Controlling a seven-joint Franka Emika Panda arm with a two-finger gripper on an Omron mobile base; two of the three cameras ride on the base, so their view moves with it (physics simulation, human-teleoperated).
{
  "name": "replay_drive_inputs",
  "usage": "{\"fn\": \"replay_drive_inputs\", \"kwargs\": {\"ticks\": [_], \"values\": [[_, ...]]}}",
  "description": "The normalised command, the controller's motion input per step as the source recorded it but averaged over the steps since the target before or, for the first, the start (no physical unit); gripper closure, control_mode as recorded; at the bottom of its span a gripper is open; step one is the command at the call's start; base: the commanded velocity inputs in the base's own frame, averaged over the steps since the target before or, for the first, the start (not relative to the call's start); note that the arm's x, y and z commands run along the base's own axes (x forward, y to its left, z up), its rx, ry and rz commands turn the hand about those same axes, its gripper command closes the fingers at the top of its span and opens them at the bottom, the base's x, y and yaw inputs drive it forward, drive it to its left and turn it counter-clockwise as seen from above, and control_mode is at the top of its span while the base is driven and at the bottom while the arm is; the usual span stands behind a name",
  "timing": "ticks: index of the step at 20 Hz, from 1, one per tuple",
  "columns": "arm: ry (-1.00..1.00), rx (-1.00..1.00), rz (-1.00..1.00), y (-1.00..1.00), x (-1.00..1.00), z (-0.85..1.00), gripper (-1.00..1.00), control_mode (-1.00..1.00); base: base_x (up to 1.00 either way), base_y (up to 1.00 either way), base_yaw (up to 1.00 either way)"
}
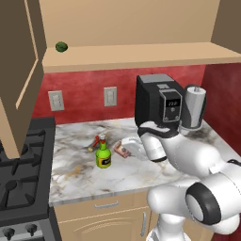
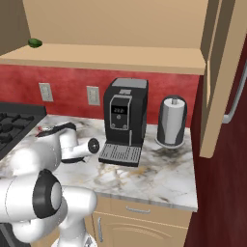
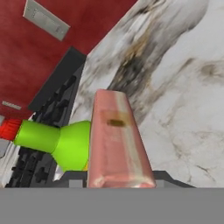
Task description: Pick the bar soap and spray from the cabinet and place them on the counter.
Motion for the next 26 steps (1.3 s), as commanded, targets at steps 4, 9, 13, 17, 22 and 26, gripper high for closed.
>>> {"fn": "replay_drive_inputs", "kwargs": {"ticks": [4, 9, 13, 17, 22, 26], "values": [[0.00, 0.00, 0.00, 0.00, 0.04, -0.12, 1.00, -1.00, 0.00, 0.00, 0.00], [0.00, 0.00, 0.00, 0.00, 0.03, -0.07, 1.00, -1.00, 0.00, 0.00, 0.00], [0.00, 0.02, 0.00, 0.00, 0.00, -0.07, 1.00, -1.00, 0.00, 0.00, 0.00], [0.00, 0.07, 0.00, 0.00, 0.00, -0.08, 1.00, -1.00, 0.00, 0.00, 0.00], [0.00, 0.08, 0.00, 0.00, 0.00, -0.10, 1.00, -1.00, 0.00, 0.00, 0.00], [0.00, 0.08, 0.00, 0.00, 0.00, -0.14, 1.00, -1.00, 0.00, 0.00, 0.00]]}}
